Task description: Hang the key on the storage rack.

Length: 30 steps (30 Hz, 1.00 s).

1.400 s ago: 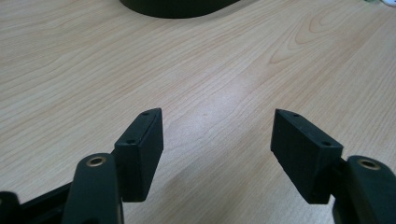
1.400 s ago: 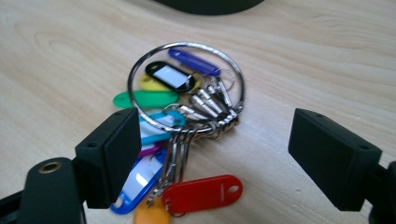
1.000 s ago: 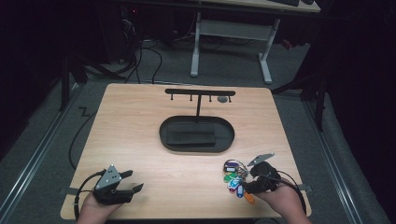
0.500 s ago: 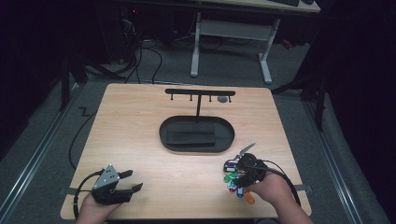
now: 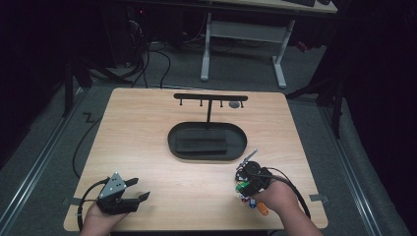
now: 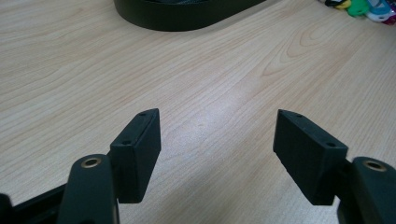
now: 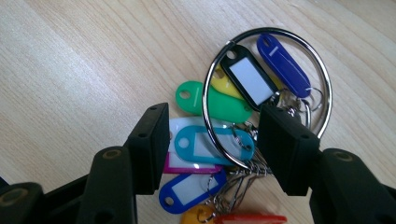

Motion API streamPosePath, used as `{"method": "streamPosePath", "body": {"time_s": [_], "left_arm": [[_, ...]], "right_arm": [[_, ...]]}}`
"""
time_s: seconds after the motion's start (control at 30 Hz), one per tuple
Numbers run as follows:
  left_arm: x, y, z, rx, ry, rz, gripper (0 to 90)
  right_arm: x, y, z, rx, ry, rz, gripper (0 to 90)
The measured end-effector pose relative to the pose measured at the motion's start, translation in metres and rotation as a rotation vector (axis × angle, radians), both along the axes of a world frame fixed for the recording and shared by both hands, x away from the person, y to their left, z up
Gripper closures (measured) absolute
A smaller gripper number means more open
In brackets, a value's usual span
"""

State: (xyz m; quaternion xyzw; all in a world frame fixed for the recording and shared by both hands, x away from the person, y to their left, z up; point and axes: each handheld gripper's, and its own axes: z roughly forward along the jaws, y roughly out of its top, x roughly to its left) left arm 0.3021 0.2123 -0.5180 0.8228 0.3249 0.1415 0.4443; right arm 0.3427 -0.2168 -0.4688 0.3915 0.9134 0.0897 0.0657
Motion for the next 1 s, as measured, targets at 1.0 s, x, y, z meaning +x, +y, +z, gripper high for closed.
{"method": "streamPosePath", "body": {"time_s": [1.0], "left_arm": [[-0.008,-0.001,-0.001,0.068,-0.042,-0.021,35.4]], "right_arm": [[0.014,0.012,-0.008,-0.058,0.103,-0.010,69.8]]}}
